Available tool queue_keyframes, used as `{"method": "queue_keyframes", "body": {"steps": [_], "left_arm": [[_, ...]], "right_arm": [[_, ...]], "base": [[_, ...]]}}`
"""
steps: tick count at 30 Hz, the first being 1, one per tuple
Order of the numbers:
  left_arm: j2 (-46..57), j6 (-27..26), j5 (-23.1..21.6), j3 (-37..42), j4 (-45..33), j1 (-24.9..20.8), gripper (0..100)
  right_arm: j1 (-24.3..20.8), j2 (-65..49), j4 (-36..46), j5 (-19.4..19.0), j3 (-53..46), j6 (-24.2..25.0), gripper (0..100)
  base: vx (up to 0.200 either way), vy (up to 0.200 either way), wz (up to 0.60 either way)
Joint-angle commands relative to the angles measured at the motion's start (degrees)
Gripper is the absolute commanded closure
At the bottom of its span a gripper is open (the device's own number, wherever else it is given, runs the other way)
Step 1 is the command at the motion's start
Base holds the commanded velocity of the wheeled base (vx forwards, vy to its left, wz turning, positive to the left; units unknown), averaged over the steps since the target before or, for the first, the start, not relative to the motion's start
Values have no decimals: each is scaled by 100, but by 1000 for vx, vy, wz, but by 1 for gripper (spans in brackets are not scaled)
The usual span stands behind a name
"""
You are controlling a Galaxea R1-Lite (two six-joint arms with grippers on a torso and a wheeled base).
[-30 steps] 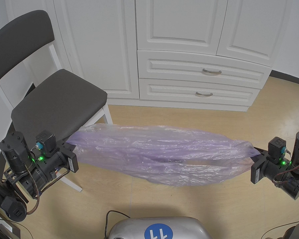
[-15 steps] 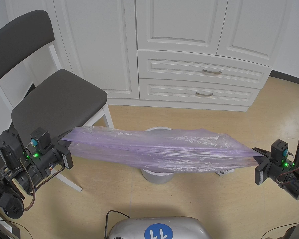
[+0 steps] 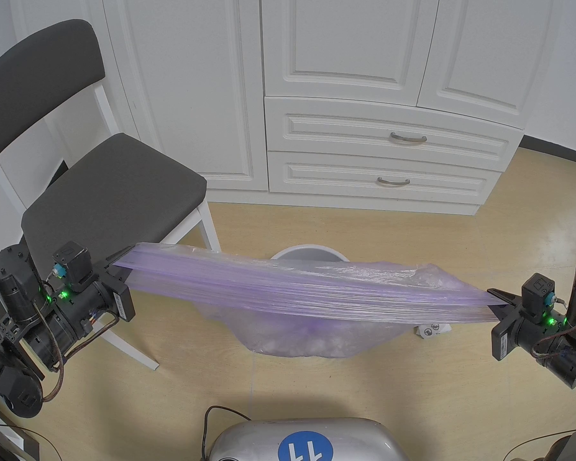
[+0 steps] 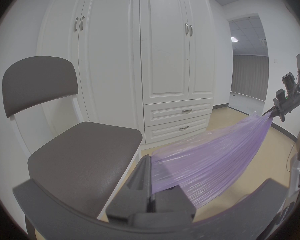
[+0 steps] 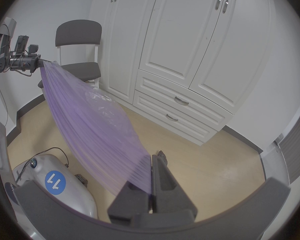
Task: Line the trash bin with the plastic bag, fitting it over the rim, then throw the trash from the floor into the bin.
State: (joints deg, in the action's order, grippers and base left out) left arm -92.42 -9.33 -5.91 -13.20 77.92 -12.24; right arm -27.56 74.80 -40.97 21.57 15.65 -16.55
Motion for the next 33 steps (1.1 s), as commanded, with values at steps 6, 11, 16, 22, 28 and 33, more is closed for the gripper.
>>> {"method": "queue_keyframes", "body": {"steps": [6,11,16,22,28,33], "left_arm": [[-66,62,81,2,100,-771,100],[-259,62,292,-7,417,-1404,100],[-690,71,899,-402,883,-2054,100],[-1094,221,1075,-1123,953,-2511,100],[-1499,607,1092,-2195,953,-2872,100],[-1683,1179,1435,-2556,962,-3434,100]], "right_arm": [[-162,35,-121,14,43,3,100],[-408,96,-482,23,26,12,100],[-724,105,-561,32,69,82,100],[-1199,175,-877,58,254,443,100],[-1673,685,-1141,-30,861,768,100],[-1972,702,-1150,-601,957,1383,100]], "base": [[0,0,0],[0,0,0],[0,0,0],[0,0,0],[0,0,0],[0,0,0]]}}
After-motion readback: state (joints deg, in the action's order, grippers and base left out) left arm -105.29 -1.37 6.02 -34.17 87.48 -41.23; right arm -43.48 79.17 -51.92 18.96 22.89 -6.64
